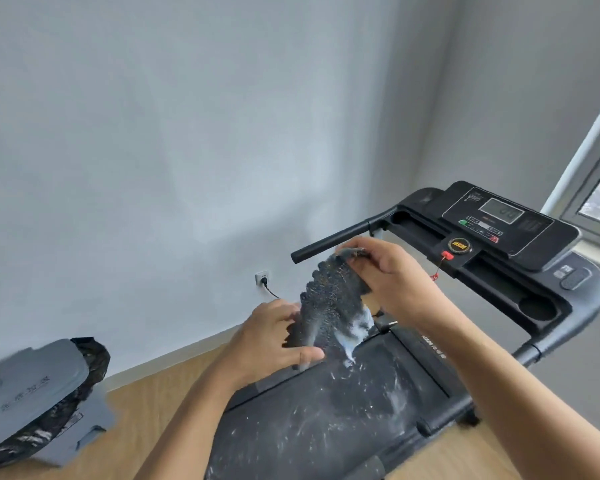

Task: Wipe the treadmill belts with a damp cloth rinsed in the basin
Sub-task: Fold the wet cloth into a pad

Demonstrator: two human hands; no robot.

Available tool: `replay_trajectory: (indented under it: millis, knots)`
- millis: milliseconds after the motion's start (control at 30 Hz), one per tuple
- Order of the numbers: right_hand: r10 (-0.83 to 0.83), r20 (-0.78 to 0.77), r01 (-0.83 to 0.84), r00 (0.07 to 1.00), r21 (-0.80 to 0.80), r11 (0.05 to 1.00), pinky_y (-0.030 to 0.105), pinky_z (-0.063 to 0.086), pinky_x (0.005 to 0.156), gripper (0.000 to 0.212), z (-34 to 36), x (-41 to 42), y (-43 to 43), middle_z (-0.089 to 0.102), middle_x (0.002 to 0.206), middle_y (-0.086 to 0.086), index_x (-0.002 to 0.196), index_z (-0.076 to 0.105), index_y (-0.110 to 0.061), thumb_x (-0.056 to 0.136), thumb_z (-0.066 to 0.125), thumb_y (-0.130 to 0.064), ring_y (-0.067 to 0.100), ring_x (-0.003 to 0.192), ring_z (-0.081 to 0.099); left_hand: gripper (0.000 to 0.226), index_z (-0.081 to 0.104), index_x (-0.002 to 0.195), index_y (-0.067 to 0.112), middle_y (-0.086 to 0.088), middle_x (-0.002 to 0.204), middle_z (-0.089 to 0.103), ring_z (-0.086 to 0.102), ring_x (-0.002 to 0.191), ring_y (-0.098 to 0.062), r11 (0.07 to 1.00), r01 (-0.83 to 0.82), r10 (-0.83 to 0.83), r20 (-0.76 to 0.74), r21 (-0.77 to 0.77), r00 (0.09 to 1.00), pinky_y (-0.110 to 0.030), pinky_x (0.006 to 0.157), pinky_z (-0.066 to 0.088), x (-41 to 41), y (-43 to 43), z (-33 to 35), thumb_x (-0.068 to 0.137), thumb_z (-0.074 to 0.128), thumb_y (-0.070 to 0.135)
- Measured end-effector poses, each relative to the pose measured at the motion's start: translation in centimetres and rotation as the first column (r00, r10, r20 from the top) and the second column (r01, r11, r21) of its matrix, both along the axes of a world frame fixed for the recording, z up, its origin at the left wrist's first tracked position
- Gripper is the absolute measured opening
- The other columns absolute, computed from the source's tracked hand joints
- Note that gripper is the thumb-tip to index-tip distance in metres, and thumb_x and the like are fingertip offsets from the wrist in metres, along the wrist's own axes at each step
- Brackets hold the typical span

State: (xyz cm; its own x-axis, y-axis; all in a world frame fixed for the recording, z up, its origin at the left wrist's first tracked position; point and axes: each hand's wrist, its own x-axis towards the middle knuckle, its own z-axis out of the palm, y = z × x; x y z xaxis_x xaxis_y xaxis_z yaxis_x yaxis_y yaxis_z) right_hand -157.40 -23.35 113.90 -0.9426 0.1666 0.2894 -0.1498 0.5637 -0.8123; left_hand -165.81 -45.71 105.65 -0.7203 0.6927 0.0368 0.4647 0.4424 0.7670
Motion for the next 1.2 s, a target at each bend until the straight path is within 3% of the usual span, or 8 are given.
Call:
replay_trajectory:
  millis: [167,267,533,733,833,967,1100,1200]
  knots:
    - [-0.083,0.024,0.074,0.996,0.265,0.961,0.012,0.051,0.079,0.026,1.9,-2.7,-0.6,0.072,0.090,-0.031,0.100,0.080,-0.030,0.100,0.064,-0.010,-0.007,0.089,0.067,0.028,0.059,0.082,0.009,0.003,0.077,0.060,0.055,0.078,-0.012,0.938,0.080,-0.168,0.241,0.337,0.956,-0.023,0.076,0.043,-2.5,3.6,2.5,0.091,0.081,0.022]
    - [-0.226,0.016,0.210,0.974,0.308,0.928,0.012,0.050,0.070,0.011,1.9,-3.7,0.7,0.072,0.084,-0.024,0.099,0.082,-0.034,0.095,0.076,-0.026,-0.005,0.079,0.065,0.019,0.048,0.086,0.001,-0.012,0.083,0.052,0.056,0.080,-0.019,0.865,0.084,-0.321,0.416,0.495,0.851,-0.032,0.071,0.050,-3.6,5.0,2.8,0.102,0.057,0.000]
    - [-0.331,0.333,0.403,0.883,-0.175,0.898,0.022,0.047,0.058,0.021,-5.2,-3.0,3.6,0.074,0.081,0.002,0.098,0.078,-0.025,0.088,0.082,-0.044,0.004,0.062,0.059,0.027,0.035,0.089,0.018,-0.004,0.080,0.045,0.047,0.076,-0.017,0.835,0.046,-0.387,0.525,0.549,0.758,-0.031,0.067,0.041,-3.7,7.1,0.9,0.097,0.060,0.010]
    - [-0.034,0.610,0.551,0.791,-0.688,0.472,0.035,0.051,0.081,0.071,-15.2,0.6,1.6,0.075,0.105,0.014,0.117,0.072,-0.006,0.100,0.047,-0.069,0.024,0.090,0.067,0.028,0.037,0.088,0.017,-0.004,0.079,0.054,0.056,0.073,-0.017,0.812,-0.193,-0.270,0.649,0.550,0.711,-0.027,0.061,0.052,-2.8,9.2,-0.2,0.106,0.048,-0.001]
    - [0.141,0.497,0.442,0.856,-0.846,0.298,0.041,0.039,0.100,0.107,-16.0,1.5,0.1,0.061,0.141,0.027,0.133,0.068,0.001,0.088,0.036,-0.091,0.032,0.116,0.055,0.028,0.041,0.087,0.020,-0.010,0.084,0.056,0.057,0.079,-0.025,0.776,-0.301,-0.255,0.712,0.554,0.654,-0.038,0.069,0.050,-2.6,10.2,-0.9,0.105,0.051,0.002]
    - [0.168,0.313,0.303,0.935,-0.949,0.082,0.044,0.038,0.118,0.095,-13.7,1.2,0.1,0.062,0.144,0.023,0.136,0.067,0.000,0.094,0.039,-0.080,0.035,0.131,0.059,0.029,0.042,0.085,0.022,-0.010,0.086,0.059,0.059,0.083,-0.027,0.727,-0.412,-0.242,0.766,0.549,0.595,-0.040,0.070,0.052,-1.9,11.1,-1.5,0.105,0.049,0.001]
    - [0.003,0.230,0.222,0.973,-0.942,0.253,0.054,0.054,0.105,0.042,-12.4,0.9,1.5,0.069,0.132,0.024,0.128,0.072,-0.005,0.100,0.062,-0.035,0.038,0.121,0.067,0.014,0.051,0.093,0.025,-0.017,0.100,0.064,0.060,0.099,-0.031,0.788,-0.352,-0.051,0.624,0.505,0.779,-0.051,0.088,0.049,-2.0,10.9,-2.5,0.099,0.057,0.014]
    - [-0.180,0.245,0.303,0.953,-0.816,0.492,0.054,0.056,0.092,0.039,-12.1,0.9,3.1,0.071,0.111,0.034,0.109,0.073,0.004,0.093,0.075,-0.030,0.037,0.097,0.071,0.021,0.061,0.093,0.024,0.001,0.095,0.067,0.062,0.095,-0.014,0.858,-0.275,0.094,0.392,0.435,0.915,-0.037,0.088,0.049,-2.4,10.4,-3.0,0.104,0.054,0.008]
